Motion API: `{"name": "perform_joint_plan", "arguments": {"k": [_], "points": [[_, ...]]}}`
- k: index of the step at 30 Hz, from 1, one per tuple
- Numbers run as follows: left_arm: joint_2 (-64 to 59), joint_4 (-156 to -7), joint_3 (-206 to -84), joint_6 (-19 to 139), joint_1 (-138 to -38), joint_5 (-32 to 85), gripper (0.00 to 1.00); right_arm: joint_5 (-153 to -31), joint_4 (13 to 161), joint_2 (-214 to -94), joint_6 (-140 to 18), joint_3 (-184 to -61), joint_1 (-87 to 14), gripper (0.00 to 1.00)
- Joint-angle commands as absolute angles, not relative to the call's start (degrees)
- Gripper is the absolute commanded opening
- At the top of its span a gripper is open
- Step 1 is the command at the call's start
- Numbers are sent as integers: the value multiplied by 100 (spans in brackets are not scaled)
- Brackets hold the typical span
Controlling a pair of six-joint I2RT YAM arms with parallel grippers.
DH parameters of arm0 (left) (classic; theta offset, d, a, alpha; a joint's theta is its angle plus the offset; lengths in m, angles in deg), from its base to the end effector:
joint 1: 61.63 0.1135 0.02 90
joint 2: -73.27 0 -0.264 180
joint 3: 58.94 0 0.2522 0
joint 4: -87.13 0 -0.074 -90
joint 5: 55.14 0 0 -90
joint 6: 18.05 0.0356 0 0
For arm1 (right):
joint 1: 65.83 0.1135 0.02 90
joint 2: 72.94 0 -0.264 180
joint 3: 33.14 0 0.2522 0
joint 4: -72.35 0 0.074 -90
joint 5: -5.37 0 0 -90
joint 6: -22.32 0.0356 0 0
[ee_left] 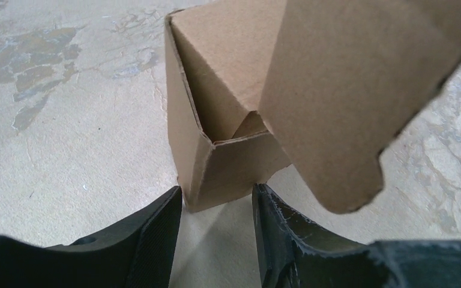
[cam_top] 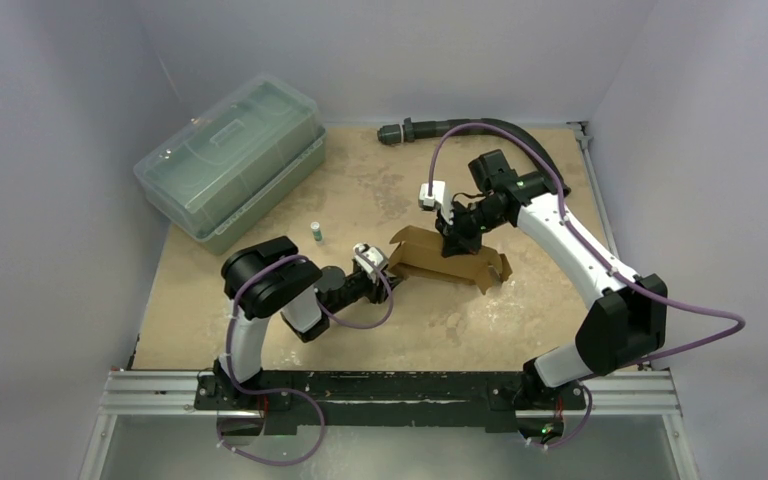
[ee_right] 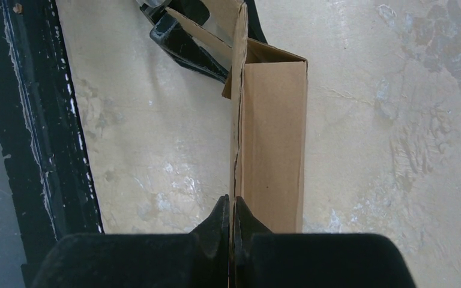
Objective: Fold the paper box
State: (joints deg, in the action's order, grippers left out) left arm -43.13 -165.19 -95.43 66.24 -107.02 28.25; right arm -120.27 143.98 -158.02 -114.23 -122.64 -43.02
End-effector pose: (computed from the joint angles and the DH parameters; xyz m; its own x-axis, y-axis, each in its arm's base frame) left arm 0.2007 -0.2093 0.0872 -0.1706 0.0322 -0.9848 0.7742 0.6227 -0.1138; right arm 0.2581 0.1310 0.3011 -0.2047 -0.7261 -0.6564 -0.9767 0.1956 0.0882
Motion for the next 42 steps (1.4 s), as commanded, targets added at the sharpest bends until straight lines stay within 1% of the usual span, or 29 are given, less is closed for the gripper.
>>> {"name": "perform_joint_plan", "arguments": {"k": [1, 10, 17, 22, 29, 37, 42], "points": [[-4077, -18108, -9547, 6691, -10630, 2541, 46, -12199, 14425, -15839, -11454, -12523, -4297, 0], [-4001, -18111, -9613, 6687, -10593, 2545, 44, -12212, 14430, -15879, -11432, -12555, -4302, 0], [-4114, -18098, -9713, 6532, -10610, 2694, 39, -12271, 14464, -15941, -11427, -12588, -4298, 0], [-4098, -18098, -9762, 6461, -10645, 2997, 33, -12317, 14481, -15999, -11427, -12608, -4298, 0], [-4192, -18102, -9831, 6413, -10742, 3254, 32, -12404, 14531, -16029, -11445, -12659, -4300, 0], [-4238, -18098, -9900, 6504, -10784, 3349, 34, -12500, 14601, -16074, -11462, -12741, -4305, 0], [-4285, -18097, -9957, 6490, -10795, 3379, 32, -12588, 14656, -16109, -11470, -12782, -4302, 0]]}}
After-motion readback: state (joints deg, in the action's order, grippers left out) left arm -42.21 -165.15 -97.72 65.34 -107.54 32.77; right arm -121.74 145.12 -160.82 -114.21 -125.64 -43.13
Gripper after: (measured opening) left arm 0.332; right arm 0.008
